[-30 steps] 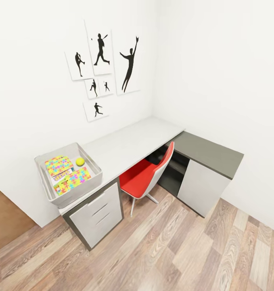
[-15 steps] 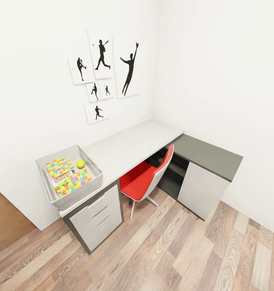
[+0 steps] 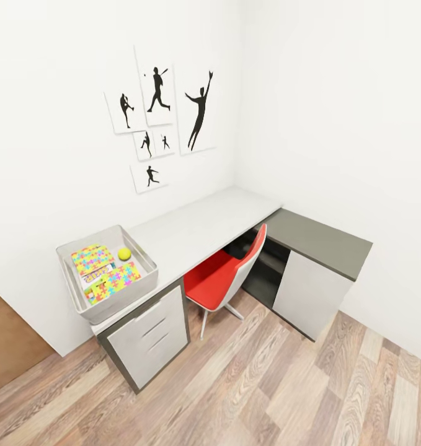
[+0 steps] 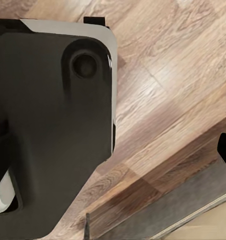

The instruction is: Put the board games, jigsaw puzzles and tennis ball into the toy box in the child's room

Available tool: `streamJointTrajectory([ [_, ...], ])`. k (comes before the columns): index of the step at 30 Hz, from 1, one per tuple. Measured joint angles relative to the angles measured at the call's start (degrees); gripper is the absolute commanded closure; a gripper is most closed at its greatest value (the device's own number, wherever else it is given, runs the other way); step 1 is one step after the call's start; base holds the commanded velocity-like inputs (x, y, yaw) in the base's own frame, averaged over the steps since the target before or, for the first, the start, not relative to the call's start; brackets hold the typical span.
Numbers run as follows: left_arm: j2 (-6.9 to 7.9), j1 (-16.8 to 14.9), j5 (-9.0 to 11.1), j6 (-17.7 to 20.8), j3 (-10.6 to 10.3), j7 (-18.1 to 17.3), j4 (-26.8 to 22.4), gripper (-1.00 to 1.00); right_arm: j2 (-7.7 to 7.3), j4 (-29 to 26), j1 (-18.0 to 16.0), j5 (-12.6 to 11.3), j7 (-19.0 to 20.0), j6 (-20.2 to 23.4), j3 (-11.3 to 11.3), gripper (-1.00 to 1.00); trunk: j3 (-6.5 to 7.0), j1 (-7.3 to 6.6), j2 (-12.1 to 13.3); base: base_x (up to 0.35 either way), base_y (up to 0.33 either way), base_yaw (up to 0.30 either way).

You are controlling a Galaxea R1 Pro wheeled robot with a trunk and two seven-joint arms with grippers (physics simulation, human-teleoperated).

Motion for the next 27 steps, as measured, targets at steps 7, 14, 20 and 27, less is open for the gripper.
streamJointTrajectory([
  [7,-0.17,0.0,0.0,0.0,0.0,0.0,0.1,-1.00,0.25,0.0,0.3,0.1,0.0,-4.5,-0.1,-1.00,0.62,0.00,0.0,0.000,0.000,0.000],
  [14,-0.27,0.0,0.0,-0.1,0.0,0.0,0.1,-1.00,0.33,0.0,0.6,0.1,-0.1,-6.0,-0.1,-1.00,1.27,0.00,0.0,0.000,0.000,0.000],
  [20,-0.27,0.0,0.0,-0.1,0.0,0.0,0.1,-1.00,-0.08,0.1,0.6,0.1,-0.5,-6.2,-0.3,-1.00,1.74,0.00,0.0,0.000,0.000,0.010],
  [27,-0.26,0.0,0.0,-0.1,0.0,0.0,0.1,-1.00,-0.40,0.5,1.1,0.1,-0.6,-6.0,-0.3,-1.00,1.97,0.00,0.0,0.000,0.000,0.005],
])
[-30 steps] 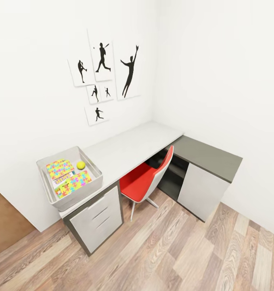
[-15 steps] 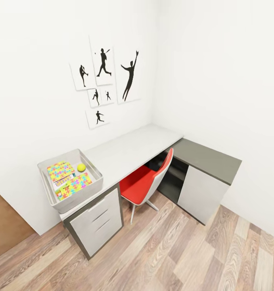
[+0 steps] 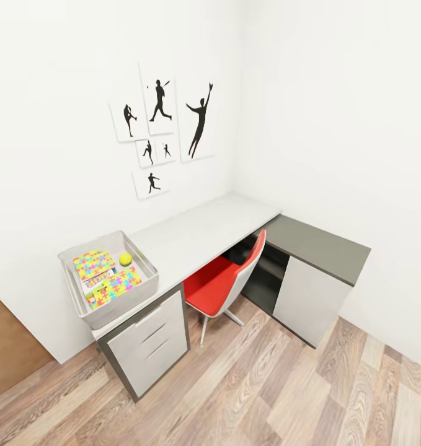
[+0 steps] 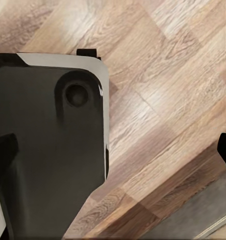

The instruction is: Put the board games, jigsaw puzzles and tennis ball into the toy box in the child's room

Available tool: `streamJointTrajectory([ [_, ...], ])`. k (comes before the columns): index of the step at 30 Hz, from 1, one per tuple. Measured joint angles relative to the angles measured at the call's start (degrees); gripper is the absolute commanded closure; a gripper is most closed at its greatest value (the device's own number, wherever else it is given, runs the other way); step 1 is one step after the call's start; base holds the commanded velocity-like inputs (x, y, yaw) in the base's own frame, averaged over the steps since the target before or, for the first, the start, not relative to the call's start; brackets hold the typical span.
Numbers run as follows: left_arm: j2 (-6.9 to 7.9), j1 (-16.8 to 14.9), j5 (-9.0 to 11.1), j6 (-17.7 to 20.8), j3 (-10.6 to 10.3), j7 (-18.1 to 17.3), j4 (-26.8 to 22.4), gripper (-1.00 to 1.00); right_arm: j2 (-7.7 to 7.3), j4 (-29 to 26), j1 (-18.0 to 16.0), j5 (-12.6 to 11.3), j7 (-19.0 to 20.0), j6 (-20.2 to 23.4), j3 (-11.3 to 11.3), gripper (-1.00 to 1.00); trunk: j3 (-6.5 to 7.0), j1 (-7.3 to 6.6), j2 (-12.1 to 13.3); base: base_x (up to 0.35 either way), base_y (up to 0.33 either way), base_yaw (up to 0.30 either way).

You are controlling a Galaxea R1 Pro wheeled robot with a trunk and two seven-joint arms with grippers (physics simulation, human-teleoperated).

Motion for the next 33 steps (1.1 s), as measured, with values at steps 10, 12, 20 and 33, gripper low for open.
streamJointTrajectory([
  [10,-0.03,0.0,0.0,0.0,0.0,0.0,0.0,-1.00,1.04,0.0,0.8,-0.1,0.2,0.1,0.1,-1.00,0.08,0.00,0.0,0.000,0.000,0.001],
  [12,-0.02,0.0,0.0,0.0,0.0,0.0,0.0,-1.00,1.09,0.0,0.8,-0.1,0.2,0.1,0.1,-1.00,0.09,0.00,0.0,0.000,0.000,0.000],
  [20,-0.03,0.0,0.0,0.0,0.0,0.0,0.0,-1.00,1.03,0.1,0.9,-0.1,0.3,0.1,0.1,-1.00,0.10,0.00,0.0,0.000,0.000,0.000],
  [33,-0.03,0.0,0.0,0.0,0.0,0.0,0.0,-1.00,1.31,0.0,0.9,-0.1,0.3,0.1,0.1,-1.00,0.10,0.00,0.0,0.000,0.000,0.000],
])
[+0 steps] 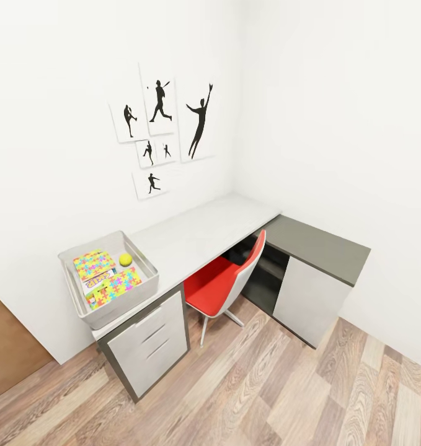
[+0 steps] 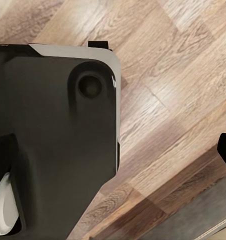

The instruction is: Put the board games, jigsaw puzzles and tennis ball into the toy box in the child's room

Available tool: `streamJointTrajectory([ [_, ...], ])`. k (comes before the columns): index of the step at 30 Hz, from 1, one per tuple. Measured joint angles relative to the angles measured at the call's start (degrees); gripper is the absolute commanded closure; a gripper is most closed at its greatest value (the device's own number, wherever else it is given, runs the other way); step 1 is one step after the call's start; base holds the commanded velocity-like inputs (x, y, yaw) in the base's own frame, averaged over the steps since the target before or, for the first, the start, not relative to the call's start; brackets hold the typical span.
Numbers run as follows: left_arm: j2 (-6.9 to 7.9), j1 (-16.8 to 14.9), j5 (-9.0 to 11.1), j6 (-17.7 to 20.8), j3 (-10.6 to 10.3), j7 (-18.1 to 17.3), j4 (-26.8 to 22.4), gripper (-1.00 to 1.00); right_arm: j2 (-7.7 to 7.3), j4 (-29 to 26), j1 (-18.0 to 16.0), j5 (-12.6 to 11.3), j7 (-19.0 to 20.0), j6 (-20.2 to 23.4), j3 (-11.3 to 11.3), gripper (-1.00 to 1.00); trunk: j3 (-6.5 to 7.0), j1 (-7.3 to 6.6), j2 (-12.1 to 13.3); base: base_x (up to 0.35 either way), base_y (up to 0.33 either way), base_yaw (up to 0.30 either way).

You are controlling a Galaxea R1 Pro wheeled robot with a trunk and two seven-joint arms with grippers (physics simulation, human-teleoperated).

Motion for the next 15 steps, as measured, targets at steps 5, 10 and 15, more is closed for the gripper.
streamJointTrajectory([
  [5,0.01,0.0,0.0,0.0,0.0,0.0,0.0,-1.00,-0.06,0.0,0.0,0.0,0.0,0.0,0.0,-1.00,0.00,0.00,0.0,0.000,0.000,0.000],
  [10,0.03,0.0,0.0,0.0,0.0,0.0,0.0,-1.00,0.12,0.0,0.0,-0.2,0.0,0.0,0.0,-1.00,0.00,0.00,0.0,0.000,0.000,0.000],
  [15,0.04,0.0,0.0,0.0,0.0,0.0,0.0,-1.00,0.27,-0.1,0.0,-0.2,0.0,-0.1,0.1,-1.00,0.00,0.00,0.0,0.000,0.000,0.000],
])
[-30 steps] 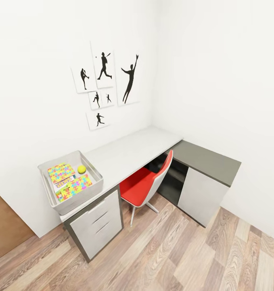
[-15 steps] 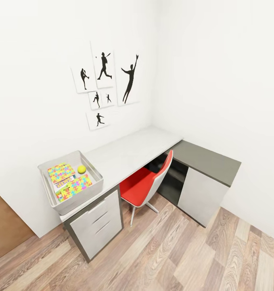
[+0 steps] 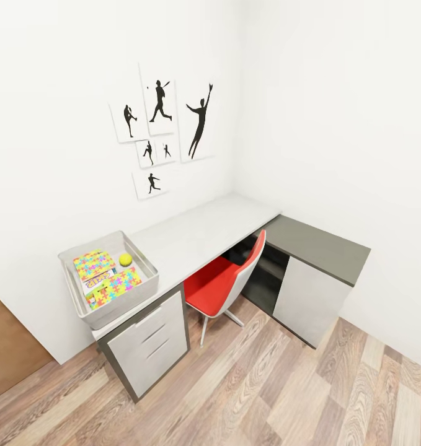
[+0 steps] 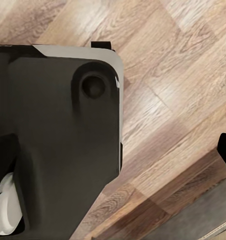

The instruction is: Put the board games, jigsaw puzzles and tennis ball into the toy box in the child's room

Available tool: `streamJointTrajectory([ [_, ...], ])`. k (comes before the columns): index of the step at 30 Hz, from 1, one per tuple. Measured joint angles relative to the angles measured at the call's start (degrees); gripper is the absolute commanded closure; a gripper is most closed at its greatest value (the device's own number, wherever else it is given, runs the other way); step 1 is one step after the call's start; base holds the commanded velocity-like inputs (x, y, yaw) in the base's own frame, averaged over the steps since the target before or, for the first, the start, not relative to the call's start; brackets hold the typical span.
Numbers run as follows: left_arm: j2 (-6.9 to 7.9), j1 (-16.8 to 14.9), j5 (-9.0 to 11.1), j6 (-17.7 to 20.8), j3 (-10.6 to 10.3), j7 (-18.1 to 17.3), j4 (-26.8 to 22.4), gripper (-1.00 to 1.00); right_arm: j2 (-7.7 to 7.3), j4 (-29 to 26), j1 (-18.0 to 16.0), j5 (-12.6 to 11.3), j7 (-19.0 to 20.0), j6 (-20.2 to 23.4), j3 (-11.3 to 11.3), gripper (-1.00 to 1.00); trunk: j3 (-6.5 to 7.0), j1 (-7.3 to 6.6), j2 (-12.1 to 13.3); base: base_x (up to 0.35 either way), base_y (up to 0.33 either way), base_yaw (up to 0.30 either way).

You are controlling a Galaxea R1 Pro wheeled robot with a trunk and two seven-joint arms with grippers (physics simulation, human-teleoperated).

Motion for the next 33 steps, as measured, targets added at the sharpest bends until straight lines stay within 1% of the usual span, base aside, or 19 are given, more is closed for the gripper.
streamJointTrajectory([
  [14,-0.04,0.0,0.0,0.0,0.0,0.0,0.0,-1.00,0.20,-0.2,0.0,-0.2,0.1,-0.1,0.0,-1.00,0.00,0.00,0.0,0.000,0.000,0.000],
  [19,-0.03,0.0,0.0,0.0,0.0,0.0,0.0,-1.00,0.59,-0.2,0.0,-0.2,0.1,-0.3,-0.1,-1.00,0.00,0.00,0.0,0.000,0.000,0.000],
  [33,-0.02,0.0,0.0,0.0,0.0,0.0,0.0,-1.00,0.71,-0.3,0.0,-0.2,0.1,-0.4,-0.1,-1.00,0.00,0.00,0.0,0.000,0.000,0.000],
])
